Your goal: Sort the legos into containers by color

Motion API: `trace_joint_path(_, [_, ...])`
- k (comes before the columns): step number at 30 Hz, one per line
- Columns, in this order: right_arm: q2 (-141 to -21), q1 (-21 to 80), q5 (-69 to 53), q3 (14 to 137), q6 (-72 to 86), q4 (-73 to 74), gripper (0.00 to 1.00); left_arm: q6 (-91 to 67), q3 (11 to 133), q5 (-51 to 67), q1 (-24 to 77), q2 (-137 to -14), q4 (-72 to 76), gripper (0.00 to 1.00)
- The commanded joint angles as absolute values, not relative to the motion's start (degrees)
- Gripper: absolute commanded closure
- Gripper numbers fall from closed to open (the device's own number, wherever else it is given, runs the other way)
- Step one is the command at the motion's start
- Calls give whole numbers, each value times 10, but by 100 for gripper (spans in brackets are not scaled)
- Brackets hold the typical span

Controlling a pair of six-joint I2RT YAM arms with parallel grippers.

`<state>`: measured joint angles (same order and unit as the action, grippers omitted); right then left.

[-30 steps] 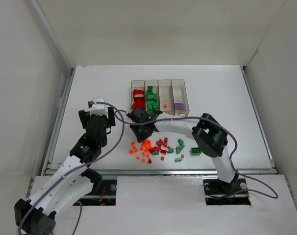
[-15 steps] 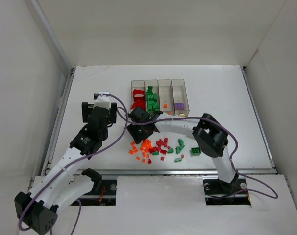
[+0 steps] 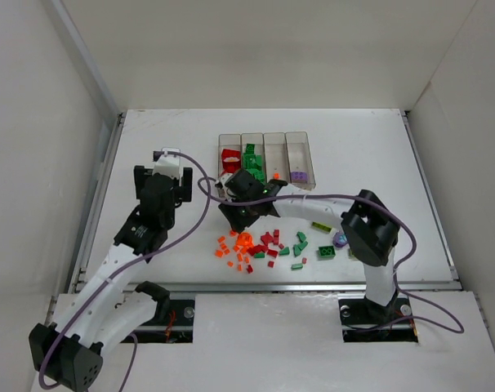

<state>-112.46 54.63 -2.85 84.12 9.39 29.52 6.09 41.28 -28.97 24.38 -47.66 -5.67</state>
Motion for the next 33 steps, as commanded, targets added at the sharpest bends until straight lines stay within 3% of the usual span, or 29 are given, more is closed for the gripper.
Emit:
trace_joint_path(1, [-1093, 541, -52, 830, 66, 249, 49, 37, 386, -263, 242, -442, 11, 17])
trace_joint_path(5, [-1116, 541, -52, 809, 66, 215, 62, -9, 367, -223, 242, -427, -4, 17])
trace_joint_path(20, [-1155, 541, -48, 796, 71, 221, 62, -91, 259, -250, 248, -368, 69, 21])
trace_joint_path(26, [-1155, 541, -42, 809, 83, 215, 47, -85, 224, -268, 248, -363, 105, 21])
trace_joint_path(33, [-1161, 541, -29, 819, 100, 209, 47, -85, 211, -315, 248, -358, 118, 21])
